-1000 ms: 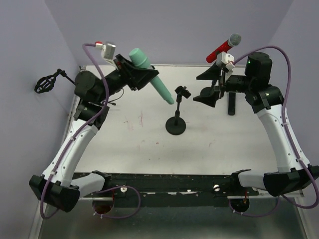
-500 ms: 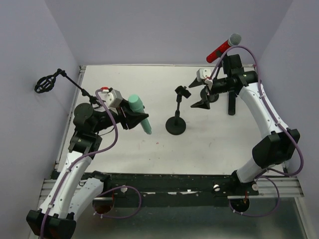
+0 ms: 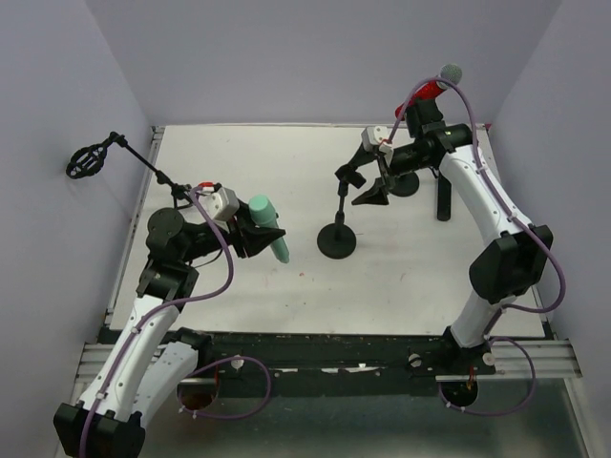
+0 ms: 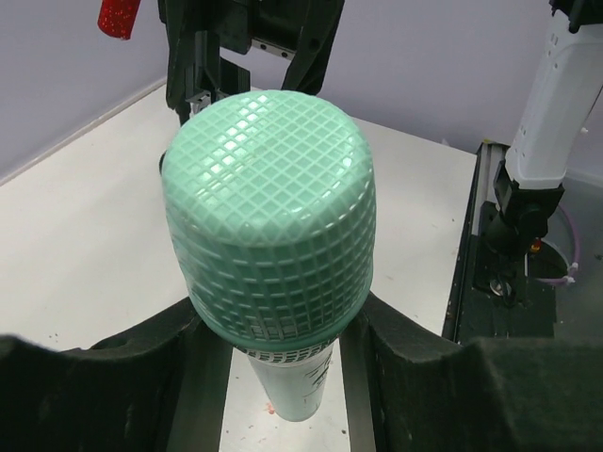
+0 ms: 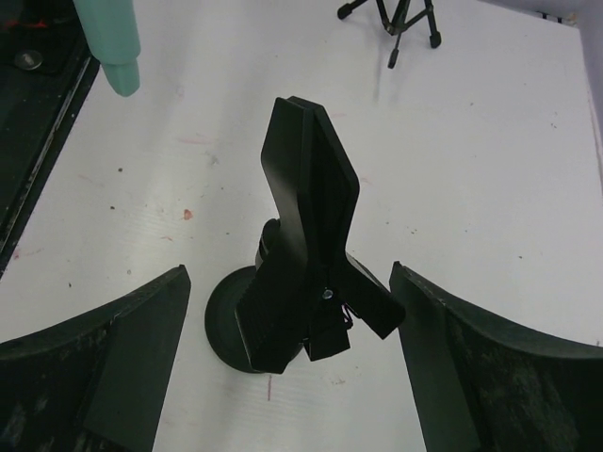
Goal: Attach the microphones to the stand
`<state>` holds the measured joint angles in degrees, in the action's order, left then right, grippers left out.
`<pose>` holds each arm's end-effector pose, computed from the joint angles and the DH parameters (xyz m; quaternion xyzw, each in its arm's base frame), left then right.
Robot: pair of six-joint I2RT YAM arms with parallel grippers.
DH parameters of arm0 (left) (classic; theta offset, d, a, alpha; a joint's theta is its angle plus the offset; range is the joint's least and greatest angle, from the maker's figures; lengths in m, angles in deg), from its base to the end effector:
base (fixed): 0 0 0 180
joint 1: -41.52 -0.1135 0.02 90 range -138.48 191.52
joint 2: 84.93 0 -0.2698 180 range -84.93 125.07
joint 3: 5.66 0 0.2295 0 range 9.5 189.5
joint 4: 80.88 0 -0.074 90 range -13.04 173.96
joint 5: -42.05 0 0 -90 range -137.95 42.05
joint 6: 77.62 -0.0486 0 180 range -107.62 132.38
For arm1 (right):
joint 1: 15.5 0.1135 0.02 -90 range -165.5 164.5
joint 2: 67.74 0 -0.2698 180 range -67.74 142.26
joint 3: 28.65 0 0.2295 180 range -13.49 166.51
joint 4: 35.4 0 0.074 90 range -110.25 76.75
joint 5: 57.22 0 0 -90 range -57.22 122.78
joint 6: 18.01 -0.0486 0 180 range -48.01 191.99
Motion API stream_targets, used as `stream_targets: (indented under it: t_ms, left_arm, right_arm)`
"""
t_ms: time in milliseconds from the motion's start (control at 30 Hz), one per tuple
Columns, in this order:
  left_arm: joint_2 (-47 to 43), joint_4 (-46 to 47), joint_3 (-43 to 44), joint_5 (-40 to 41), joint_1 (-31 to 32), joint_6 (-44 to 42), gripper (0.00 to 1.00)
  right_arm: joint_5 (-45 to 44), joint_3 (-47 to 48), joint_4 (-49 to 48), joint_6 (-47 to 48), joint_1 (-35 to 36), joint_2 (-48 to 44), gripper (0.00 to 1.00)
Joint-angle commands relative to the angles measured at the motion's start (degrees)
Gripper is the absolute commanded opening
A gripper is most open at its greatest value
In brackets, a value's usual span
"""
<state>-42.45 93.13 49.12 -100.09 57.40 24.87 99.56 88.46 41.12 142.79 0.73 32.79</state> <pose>0.1323 -0.0775 0.3560 0.3450 0.5893 -0.4482 0.5769 0.3101 0.1368 0.3636 -0.6587 0.4865 0.3731 0.4361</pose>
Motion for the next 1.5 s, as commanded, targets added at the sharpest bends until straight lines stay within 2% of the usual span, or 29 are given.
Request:
stream_targets:
  t_ms: [0, 267, 500, 567, 667, 733, 1133, 1467]
  left_arm:
    - [-1.43, 1.55, 0.11, -1.12, 0.64, -2.47, 0.0]
    - [-1.43, 1.03, -0.06, -1.12, 1.26, -2.91, 0.0]
    - [-1.26, 0.59, -0.15, -0.86, 1.35, -3.35, 0.0]
    - [-1.26, 0.59, -0.15, -0.86, 1.35, -3.44, 0.0]
    - [-1.08, 0.41, -0.15, -0.86, 1.35, -3.61, 0.0]
    - [-0.91, 0.41, -0.15, -0.86, 1.43, -3.61, 0.0]
    - [1.2, 0.68, 1.68, 0.1, 1.35, -3.44, 0.0]
    - [19.11, -17.33, 31.9, 4.77, 4.86, -4.84, 0.0]
  right_arm:
    - [2.56, 2.99, 3.76, 2.05, 0.47, 1.25, 0.92]
    - [2.65, 4.57, 7.63, 6.36, 0.47, 2.74, 0.83]
    - [2.65, 7.56, 11.49, 10.14, 0.47, 5.2, 0.7]
    - [2.65, 8.17, 12.55, 11.1, 0.47, 5.64, 0.61]
    - [1.95, 8.88, 13.52, 12.42, 0.47, 6.08, 0.38]
    - [1.16, 8.88, 13.87, 13.13, 0.47, 5.82, 0.32]
    - [-7.63, 10.72, 13.96, 11.2, 0.56, 3.62, 0.27]
    - [-5.44, 8.53, 12.38, 10.76, 1.17, 3.01, 0.25]
